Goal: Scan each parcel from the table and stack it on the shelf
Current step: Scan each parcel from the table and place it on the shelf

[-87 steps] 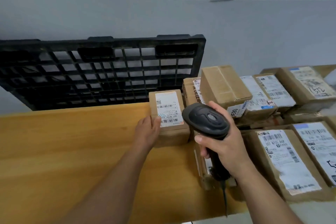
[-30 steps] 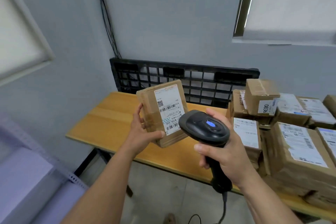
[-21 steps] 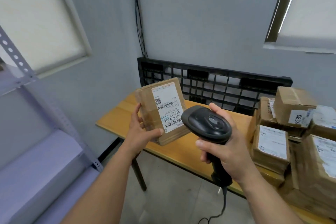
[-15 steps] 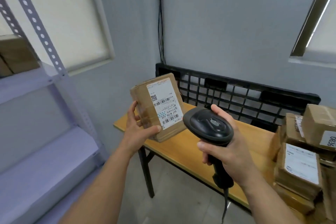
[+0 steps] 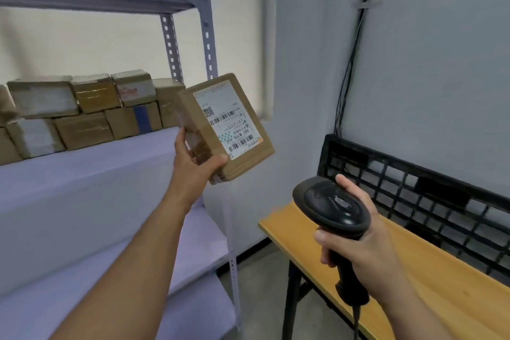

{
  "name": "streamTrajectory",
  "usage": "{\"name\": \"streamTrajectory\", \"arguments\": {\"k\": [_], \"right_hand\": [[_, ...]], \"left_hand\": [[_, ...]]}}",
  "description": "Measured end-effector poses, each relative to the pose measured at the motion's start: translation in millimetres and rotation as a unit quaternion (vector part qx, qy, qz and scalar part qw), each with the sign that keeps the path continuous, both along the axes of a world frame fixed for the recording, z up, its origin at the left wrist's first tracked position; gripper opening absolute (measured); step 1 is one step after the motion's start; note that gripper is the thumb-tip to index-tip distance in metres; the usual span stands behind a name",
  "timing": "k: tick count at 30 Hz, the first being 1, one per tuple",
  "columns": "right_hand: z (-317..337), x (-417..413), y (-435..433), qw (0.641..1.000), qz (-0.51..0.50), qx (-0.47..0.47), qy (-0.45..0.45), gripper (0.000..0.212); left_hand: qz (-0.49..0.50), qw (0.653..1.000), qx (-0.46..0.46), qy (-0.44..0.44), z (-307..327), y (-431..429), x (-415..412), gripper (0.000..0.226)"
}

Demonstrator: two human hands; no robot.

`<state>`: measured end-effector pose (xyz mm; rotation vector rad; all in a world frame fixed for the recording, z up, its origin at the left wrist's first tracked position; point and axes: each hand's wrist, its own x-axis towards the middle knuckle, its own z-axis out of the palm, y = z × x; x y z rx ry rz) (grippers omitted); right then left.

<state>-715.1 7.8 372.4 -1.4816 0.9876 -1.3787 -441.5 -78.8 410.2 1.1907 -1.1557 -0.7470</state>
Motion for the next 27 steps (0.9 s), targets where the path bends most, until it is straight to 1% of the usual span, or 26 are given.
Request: {"name": "streamTrajectory", "arguments": {"k": [1,4,6,8,11,13,18,20,22,23,25,27], "right_hand": [[2.1,10.9,-7.2,1.000,0.007,0.001,0.002,0.089],[8.2,42.9,-28.1,1.000,0.030,0.002,0.007,0.088],[10.8,60.9,-41.9,0.999,0.042,0.003,-0.001,0.087],[12.1,74.7,-55.4,0.999,0.047,0.007,-0.012,0.086],[11.6,89.8,-73.8,0.999,0.044,0.013,-0.021,0.086],[10.3,98.5,-83.9,0.999,0.038,0.016,-0.022,0.086],[8.2,114.7,-103.0,0.999,0.021,0.029,-0.019,0.087],[7.5,118.1,-108.8,0.999,0.016,0.029,-0.018,0.088],[6.2,119.7,-112.9,0.999,0.006,0.029,-0.021,0.088],[5.1,120.2,-114.3,0.999,0.002,0.029,-0.022,0.088],[2.2,120.1,-116.4,0.999,-0.007,0.034,-0.027,0.088],[-0.5,118.8,-118.1,0.999,-0.018,0.036,-0.028,0.089]], "left_hand": [[0.012,1.000,0.001,0.006,4.1,-6.5,13.6,0.100],[0.036,0.999,0.021,0.014,10.8,-26.5,49.8,0.112],[0.054,0.998,0.032,0.014,13.8,-38.7,69.4,0.112],[0.067,0.996,0.041,0.028,15.3,-53.4,87.2,0.107],[0.089,0.994,0.049,0.041,15.9,-75.7,107.8,0.089],[0.102,0.992,0.062,0.042,16.5,-91.5,120.4,0.081],[0.108,0.991,0.070,0.022,16.3,-127.0,135.7,0.073],[0.123,0.990,0.064,0.011,14.6,-136.8,136.4,0.075],[0.133,0.989,0.060,-0.013,15.0,-145.8,136.1,0.078],[0.138,0.989,0.046,-0.037,15.3,-149.3,134.8,0.073],[0.144,0.983,-0.005,-0.111,13.3,-154.5,131.8,0.061],[0.133,0.973,-0.038,-0.186,9.2,-155.1,127.3,0.060]]}}
